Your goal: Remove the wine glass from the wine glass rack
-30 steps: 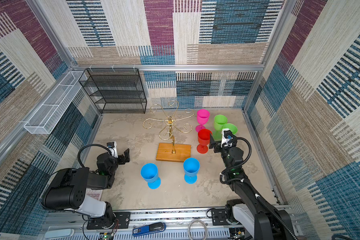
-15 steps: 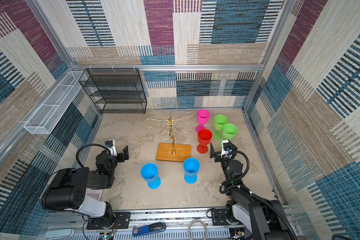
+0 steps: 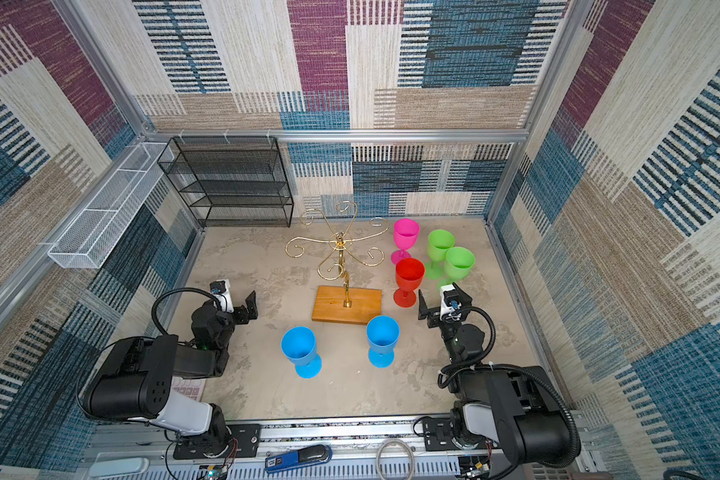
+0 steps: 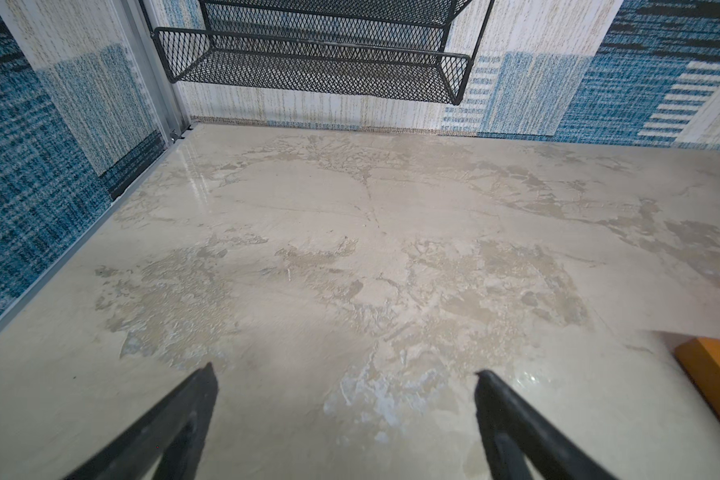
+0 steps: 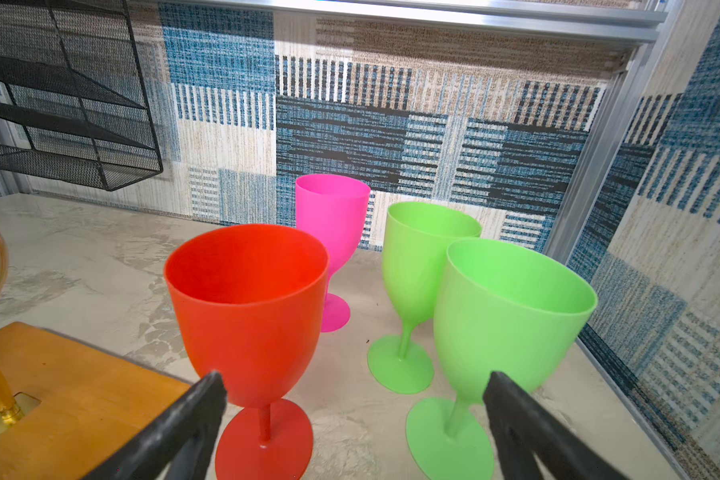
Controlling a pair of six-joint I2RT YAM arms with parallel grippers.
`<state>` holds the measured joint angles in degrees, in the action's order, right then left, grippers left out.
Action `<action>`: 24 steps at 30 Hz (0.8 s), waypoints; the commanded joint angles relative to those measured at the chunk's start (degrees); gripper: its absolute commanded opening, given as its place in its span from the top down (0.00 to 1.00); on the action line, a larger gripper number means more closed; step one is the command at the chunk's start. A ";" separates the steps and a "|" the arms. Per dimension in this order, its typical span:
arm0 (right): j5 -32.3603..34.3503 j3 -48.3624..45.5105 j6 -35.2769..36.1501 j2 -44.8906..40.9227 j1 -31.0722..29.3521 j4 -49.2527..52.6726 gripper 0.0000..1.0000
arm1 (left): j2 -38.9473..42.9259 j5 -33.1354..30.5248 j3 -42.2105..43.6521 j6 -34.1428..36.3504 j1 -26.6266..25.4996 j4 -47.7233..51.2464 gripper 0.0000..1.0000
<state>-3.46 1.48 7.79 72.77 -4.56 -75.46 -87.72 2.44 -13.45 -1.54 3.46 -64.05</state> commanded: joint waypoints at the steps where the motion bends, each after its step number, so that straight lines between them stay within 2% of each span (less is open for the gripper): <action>1: -0.53 -0.19 0.48 0.74 -0.01 -5.28 0.01 | 0.10 -1.35 -0.26 0.51 -0.04 -2.31 0.01; 5: -0.45 -0.34 0.49 2.85 0.07 -7.33 0.01 | 0.24 -3.17 -0.70 -0.22 -0.06 -0.96 0.01; 9: -0.40 -0.34 0.51 5.87 0.07 -9.94 0.01 | 0.89 -11.49 -1.59 -4.05 -0.04 2.11 0.01; 22: 1.20 -0.31 0.03 15.98 0.34 -19.24 0.01 | 0.81 -10.25 -1.87 -3.58 -0.04 2.25 0.01; 24: 0.82 0.32 -0.19 14.78 0.51 -16.36 0.01 | 0.84 -9.47 -4.02 -3.12 -0.11 6.10 0.01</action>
<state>-2.96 1.15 7.99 87.94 -4.23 -82.78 -86.98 -7.97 -15.68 -4.36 3.36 -60.51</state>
